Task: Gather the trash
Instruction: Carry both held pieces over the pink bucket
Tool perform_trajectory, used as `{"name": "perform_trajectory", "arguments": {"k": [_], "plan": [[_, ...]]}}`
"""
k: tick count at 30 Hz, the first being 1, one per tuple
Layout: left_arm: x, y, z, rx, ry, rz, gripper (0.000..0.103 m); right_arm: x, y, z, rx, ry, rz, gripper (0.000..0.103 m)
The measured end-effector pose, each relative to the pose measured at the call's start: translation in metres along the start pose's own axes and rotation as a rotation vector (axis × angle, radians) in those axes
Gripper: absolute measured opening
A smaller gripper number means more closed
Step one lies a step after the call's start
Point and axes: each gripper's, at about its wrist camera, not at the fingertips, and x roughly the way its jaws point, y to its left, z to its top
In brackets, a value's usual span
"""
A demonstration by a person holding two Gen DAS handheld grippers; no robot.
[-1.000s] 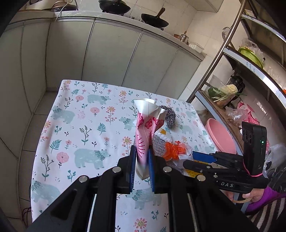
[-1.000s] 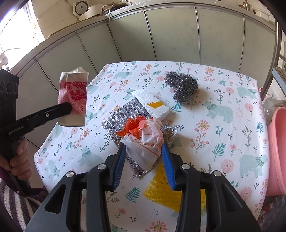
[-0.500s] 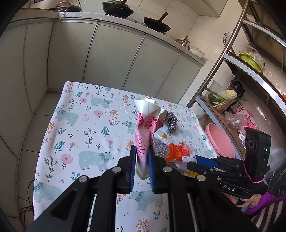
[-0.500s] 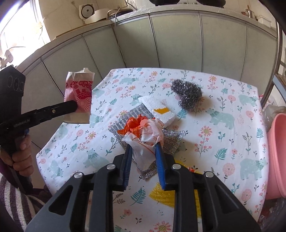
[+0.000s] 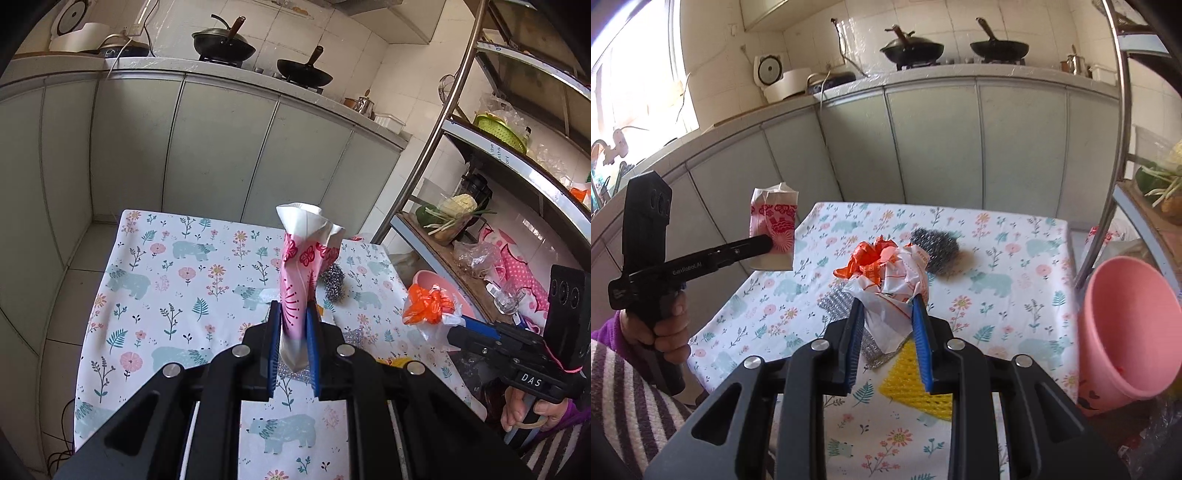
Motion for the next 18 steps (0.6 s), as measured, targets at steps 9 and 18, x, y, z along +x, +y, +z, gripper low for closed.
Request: {"name": "perform_trajectory", "arguments": {"k": [9, 18], "plan": [[-0.003, -0.021, 0.017, 0.026, -0.048, -0.039, 0.012, -0.032, -0.013, 0.0, 0.037, -0.101, -0.066, 0.026], [0.008, -0.047, 0.03, 0.048, -0.064, -0.098, 0.012, -0.063, -0.032, -0.005, 0.092, -0.183, -0.112, 0.026]]}}
